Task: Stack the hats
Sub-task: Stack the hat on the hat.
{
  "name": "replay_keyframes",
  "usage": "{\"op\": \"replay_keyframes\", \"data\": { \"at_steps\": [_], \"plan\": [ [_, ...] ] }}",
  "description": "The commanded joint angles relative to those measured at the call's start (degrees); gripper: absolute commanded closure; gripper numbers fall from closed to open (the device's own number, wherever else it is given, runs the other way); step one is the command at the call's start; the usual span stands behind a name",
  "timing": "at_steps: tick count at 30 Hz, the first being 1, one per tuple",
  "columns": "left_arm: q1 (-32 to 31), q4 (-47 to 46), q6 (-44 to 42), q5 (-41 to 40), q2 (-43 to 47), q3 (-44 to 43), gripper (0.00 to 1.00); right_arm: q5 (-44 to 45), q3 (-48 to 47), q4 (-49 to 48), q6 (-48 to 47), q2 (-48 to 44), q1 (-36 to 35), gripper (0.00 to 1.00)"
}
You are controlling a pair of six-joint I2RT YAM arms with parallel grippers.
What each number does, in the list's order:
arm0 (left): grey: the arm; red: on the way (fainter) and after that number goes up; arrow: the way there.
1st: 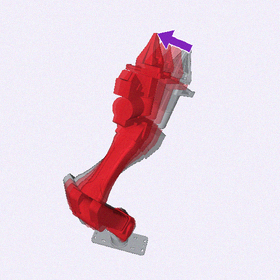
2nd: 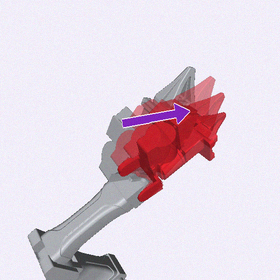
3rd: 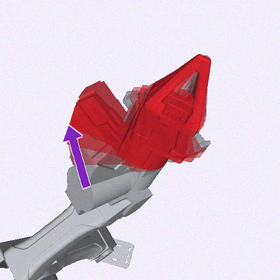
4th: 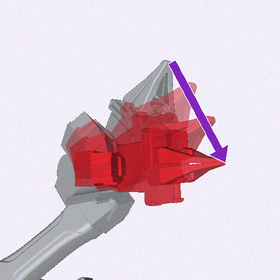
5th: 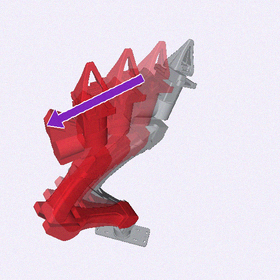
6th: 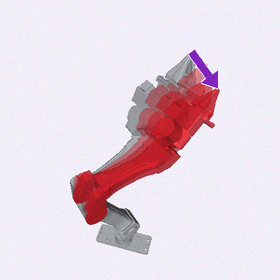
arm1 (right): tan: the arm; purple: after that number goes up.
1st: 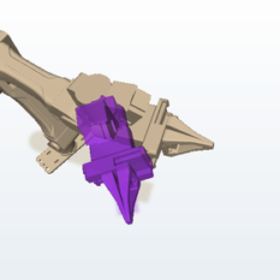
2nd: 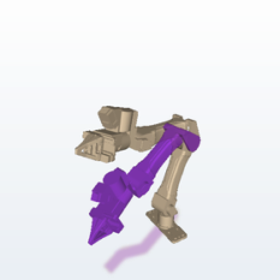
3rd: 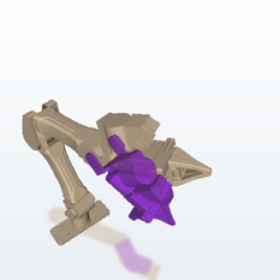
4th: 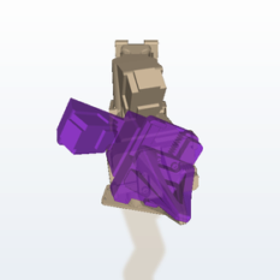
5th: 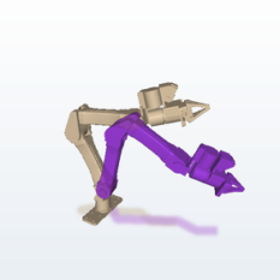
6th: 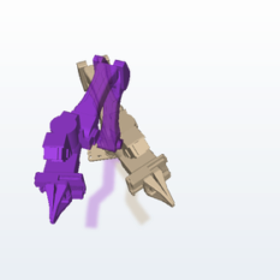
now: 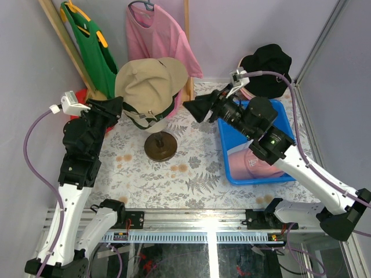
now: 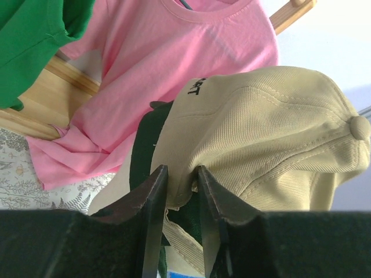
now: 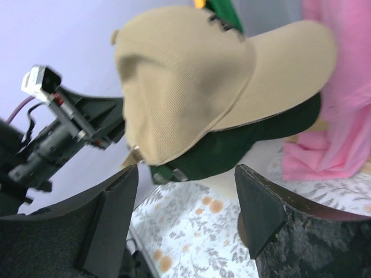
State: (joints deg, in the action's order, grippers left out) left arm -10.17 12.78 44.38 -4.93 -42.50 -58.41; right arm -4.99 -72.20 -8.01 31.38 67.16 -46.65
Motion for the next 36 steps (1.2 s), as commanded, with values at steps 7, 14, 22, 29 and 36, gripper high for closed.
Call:
{"op": "replay_keyframes", "data": {
  "at_steps": [7,14,22,29,36],
  "plan": [
    [0.1,1.0,-4.9,-2.5,-7.6,-3.9,0.67,-1.4,-6.1,-2.0,7.7,6.0,12.6,0.25],
    [0.1,-0.5,-8.9,-3.3,-12.1,-6.9,0.58,-6.1,-9.5,-6.4,13.9,11.6,17.1,0.24],
    [0.4,-2.0,-11.1,-2.3,-15.5,-8.7,0.42,-10.2,-12.0,-10.5,20.2,16.6,20.2,0.23],
    [1.7,-1.9,-11.8,0.0,-18.6,-10.9,0.30,-12.8,-14.4,-12.4,23.4,21.3,21.9,0.23],
    [3.4,-2.0,-11.6,2.1,-20.8,-11.9,0.23,-16.0,-15.4,-16.5,28.6,25.6,23.1,0.27]
  ]
}}
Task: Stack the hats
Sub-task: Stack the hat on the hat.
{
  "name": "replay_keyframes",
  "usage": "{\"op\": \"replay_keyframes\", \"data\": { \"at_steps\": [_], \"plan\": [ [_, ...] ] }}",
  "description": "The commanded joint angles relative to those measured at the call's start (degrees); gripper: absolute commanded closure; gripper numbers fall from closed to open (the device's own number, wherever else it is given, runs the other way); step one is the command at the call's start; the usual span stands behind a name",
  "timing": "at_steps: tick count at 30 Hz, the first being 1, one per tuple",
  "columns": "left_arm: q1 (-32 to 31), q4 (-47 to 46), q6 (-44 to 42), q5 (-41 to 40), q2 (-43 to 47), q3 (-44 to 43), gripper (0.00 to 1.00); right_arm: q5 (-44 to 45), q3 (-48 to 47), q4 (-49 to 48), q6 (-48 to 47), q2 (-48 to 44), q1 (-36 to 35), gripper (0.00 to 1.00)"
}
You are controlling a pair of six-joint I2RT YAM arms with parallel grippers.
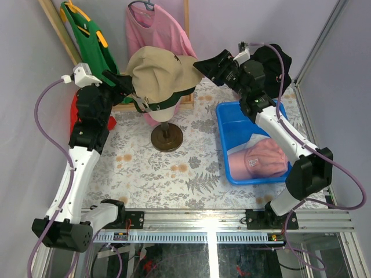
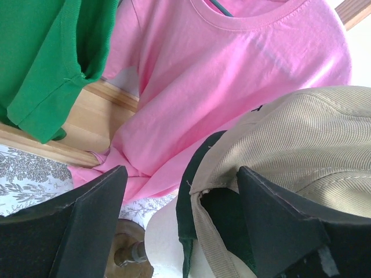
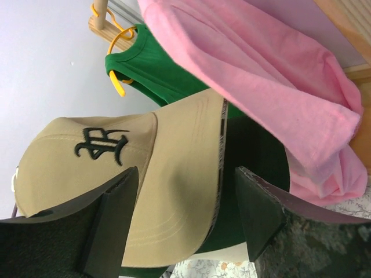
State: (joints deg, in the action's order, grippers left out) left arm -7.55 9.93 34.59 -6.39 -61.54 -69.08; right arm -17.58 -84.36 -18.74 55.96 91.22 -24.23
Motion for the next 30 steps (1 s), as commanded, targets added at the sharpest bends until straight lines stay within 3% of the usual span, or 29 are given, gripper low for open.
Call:
{"op": "replay_keyframes", "data": {
  "at_steps": [1,6,13,17,30],
  "plan": [
    [1.1,0.7,-1.8,4.0,-2.1,-1.4,0.23,-3.8,-3.5,-6.4,4.6,2.1,0.7,0.29],
    [2.0,0.7,-1.9,5.4,-2.8,-2.2,0.21,-5.0,-4.4,-8.0,6.4,3.7,1.1,0.40],
    [3.6,-0.7,-1.0,9.1,-4.9,-3.5,0.16,-6.7,-3.1,-10.0,8.7,3.7,1.8,0.79],
    [4.8,-1.4,0.2,10.5,-5.3,-4.0,0.13,-6.8,-1.0,-10.0,8.9,2.9,2.0,0.90],
    [6.5,-1.5,4.2,8.3,2.1,-1.0,0.03,-5.5,3.3,-10.2,12.3,1.0,2.4,0.95]
  ]
}}
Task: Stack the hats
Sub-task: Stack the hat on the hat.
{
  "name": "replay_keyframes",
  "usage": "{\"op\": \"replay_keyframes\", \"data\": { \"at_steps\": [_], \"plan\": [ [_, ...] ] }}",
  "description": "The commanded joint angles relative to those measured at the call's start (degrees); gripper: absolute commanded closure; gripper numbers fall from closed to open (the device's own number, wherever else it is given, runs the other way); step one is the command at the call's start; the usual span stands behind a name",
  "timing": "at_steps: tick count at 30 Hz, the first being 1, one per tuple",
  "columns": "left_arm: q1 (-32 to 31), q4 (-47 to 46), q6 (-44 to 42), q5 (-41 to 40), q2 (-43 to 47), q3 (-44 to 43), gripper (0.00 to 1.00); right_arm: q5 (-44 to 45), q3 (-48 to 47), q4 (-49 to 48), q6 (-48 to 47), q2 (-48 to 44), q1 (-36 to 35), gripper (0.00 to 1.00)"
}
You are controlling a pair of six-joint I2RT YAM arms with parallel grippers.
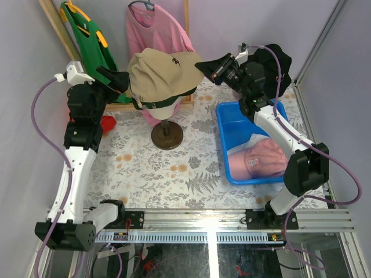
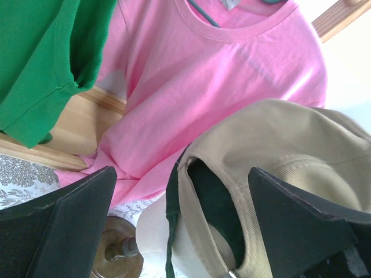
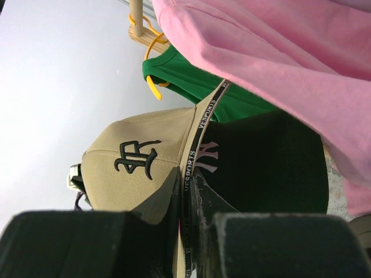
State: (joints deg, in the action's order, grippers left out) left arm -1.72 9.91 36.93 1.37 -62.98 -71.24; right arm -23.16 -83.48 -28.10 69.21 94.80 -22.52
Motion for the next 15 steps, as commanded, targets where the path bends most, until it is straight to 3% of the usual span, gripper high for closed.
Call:
{"op": "replay_keyframes", "data": {
  "at_steps": [1,15],
  "plan": [
    [0.6,-1.5,2.2,0.3,4.3,1.7,0.04,0.2,3.1,-1.0,-0.6,-2.9,0.8,0.95],
    [0.6,-3.2,7.8,3.2,10.4,10.9,0.15,-0.9,8.0,-4.2,4.0,-3.1,2.3,0.98]
  ]
}}
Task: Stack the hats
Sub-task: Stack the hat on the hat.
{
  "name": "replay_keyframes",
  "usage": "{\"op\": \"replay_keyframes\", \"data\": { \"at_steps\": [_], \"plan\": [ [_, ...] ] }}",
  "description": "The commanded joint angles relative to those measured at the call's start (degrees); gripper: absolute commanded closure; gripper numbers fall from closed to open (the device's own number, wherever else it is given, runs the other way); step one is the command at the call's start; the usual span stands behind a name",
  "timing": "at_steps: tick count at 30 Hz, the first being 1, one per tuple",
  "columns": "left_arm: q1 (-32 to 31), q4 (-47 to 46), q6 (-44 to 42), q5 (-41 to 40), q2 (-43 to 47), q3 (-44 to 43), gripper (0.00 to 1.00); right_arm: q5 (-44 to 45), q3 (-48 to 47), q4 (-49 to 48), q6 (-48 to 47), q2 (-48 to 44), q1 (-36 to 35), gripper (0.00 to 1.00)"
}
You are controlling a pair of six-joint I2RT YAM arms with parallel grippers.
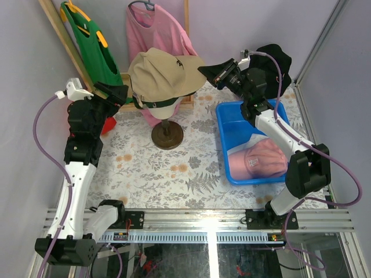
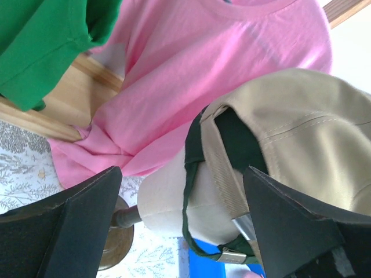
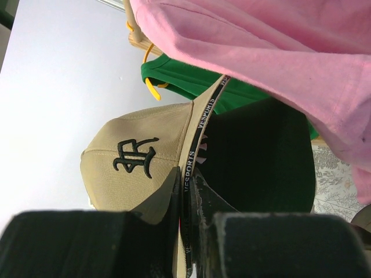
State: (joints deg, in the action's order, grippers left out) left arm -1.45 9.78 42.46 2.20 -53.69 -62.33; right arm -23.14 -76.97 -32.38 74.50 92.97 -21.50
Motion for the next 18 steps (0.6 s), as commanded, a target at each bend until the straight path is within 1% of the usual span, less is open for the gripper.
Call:
{"op": "replay_keyframes", "data": {
  "at_steps": [1,4,12,18],
  "plan": [
    [0.3,-3.0,2.4,3.0,1.0,2.0,0.17,-1.1,1.7,0.0,-1.1,-1.2,1.3,0.98],
    [0.3,-3.1,3.0,3.7,0.7,2.1,0.19,-1.2,2.1,0.0,-0.9,-1.4,1.3,0.99],
    [0.2,-4.3,4.9,4.8,0.7,2.1,0.20,-1.0,3.0,0.8,-0.9,-2.1,1.4,1.00],
    [0.3,-3.9,5.5,6.7,-0.2,2.2,0.25,-0.7,2.7,1.6,-0.6,-2.2,1.4,1.00]
  ]
}}
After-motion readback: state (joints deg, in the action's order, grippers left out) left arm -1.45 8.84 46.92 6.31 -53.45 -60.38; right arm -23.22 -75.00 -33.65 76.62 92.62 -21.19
